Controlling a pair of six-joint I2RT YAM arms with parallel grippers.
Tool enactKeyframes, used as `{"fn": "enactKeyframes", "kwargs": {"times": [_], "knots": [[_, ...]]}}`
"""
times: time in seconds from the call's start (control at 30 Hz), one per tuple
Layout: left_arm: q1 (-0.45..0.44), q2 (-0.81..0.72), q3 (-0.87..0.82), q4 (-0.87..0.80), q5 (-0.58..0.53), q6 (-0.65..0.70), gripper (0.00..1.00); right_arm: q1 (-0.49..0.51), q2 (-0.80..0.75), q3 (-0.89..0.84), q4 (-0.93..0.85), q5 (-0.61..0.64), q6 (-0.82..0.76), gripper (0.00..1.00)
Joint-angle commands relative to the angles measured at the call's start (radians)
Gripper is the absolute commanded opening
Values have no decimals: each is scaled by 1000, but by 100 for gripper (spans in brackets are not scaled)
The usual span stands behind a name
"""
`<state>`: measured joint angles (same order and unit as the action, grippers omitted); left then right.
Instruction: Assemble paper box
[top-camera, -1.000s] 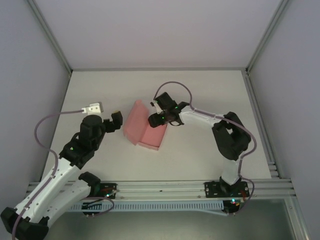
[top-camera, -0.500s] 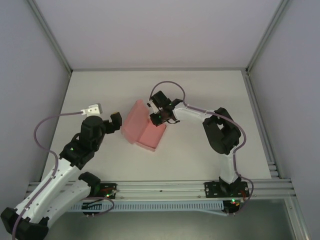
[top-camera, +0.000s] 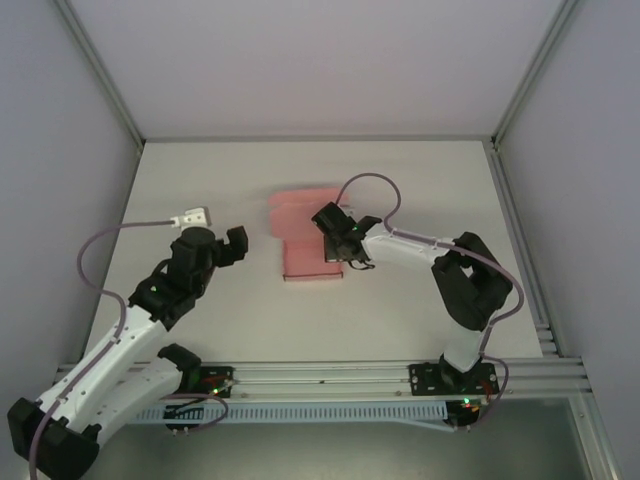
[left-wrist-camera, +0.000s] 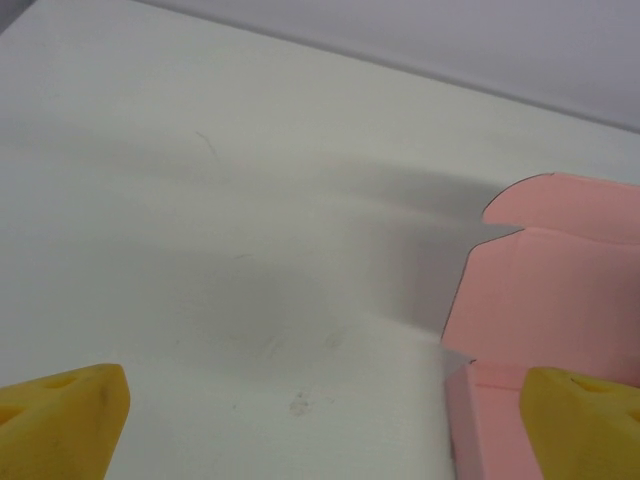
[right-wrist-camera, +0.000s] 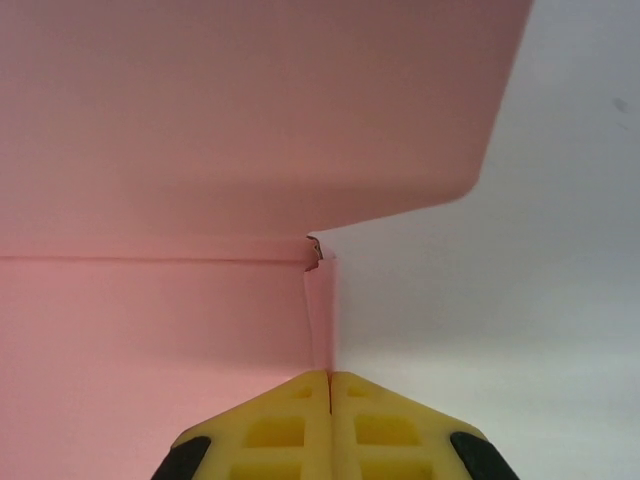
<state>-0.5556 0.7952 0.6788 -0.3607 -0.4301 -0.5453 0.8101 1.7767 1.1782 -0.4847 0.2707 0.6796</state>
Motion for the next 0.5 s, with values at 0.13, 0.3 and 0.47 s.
{"fn": "enactKeyframes", "kwargs": {"times": [0.13, 0.3, 0.47], "knots": [[12, 81, 46, 37, 106, 6, 100, 14, -44, -28, -41, 102, 91, 21], [20, 153, 86, 70, 180, 53, 100, 11, -119, -44, -3, 96, 14, 44], [57, 258, 115, 156, 378, 174, 100, -26, -236, -84, 62, 59, -86, 77]]}}
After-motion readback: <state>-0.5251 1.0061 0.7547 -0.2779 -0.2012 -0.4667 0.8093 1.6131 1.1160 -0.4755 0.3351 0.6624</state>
